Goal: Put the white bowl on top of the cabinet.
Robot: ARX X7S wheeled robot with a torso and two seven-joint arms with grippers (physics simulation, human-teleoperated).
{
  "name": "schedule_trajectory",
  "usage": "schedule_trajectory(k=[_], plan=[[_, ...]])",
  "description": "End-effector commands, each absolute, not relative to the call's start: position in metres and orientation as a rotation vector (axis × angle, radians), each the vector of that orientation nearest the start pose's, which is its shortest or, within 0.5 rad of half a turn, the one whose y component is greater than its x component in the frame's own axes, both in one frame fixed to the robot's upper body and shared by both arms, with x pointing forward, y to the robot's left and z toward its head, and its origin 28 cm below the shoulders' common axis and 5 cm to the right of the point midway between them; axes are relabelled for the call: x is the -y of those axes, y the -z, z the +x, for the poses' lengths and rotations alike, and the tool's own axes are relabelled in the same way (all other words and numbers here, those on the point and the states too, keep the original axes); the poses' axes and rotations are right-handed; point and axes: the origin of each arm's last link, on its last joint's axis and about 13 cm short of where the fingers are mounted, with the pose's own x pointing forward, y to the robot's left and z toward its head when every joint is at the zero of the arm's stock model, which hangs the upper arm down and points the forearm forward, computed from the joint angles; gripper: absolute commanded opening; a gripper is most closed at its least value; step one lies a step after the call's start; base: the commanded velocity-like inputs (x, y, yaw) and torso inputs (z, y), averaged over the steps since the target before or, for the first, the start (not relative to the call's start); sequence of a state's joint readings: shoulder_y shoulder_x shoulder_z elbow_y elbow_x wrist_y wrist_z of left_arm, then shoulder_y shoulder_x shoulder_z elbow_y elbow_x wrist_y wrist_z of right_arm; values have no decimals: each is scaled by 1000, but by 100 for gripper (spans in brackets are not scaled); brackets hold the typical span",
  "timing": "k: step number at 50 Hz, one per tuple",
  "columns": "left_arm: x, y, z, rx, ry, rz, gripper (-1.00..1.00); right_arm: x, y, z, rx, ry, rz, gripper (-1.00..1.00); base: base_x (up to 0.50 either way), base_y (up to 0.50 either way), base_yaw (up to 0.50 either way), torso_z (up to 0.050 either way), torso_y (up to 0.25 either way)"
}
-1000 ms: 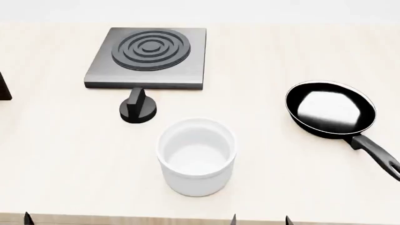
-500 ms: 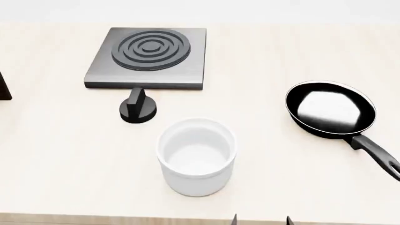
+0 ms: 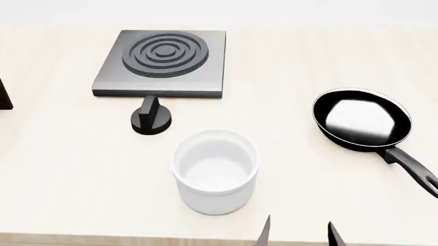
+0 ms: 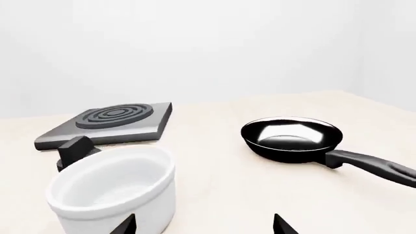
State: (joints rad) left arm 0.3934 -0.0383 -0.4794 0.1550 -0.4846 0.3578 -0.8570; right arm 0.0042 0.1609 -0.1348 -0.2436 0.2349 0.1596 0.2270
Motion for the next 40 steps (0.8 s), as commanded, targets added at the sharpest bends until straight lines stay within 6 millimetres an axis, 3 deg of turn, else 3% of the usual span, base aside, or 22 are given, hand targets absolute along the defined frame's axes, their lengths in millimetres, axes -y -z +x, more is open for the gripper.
schedule_trajectory(k=[1,12,23,27,40], plan=[[-315,-16,91,131,-1431,-345,100,99,-91,196,107,8,87,100,0,0,0,0,0],[-315,-16,91,125,-1434,-347,100,96,-129,181,104,-32,53,100,0,0,0,0,0],[-316,-15,91,122,-1435,-357,100,98,-142,176,85,-25,53,100,0,13,0,0,0],[-316,-14,91,119,-1433,-361,100,96,-153,168,116,-15,29,100,0,434,0,0,0],[-317,-13,90,102,-1441,-359,100,96,-148,168,147,7,42,100,0,500,0,0,0]])
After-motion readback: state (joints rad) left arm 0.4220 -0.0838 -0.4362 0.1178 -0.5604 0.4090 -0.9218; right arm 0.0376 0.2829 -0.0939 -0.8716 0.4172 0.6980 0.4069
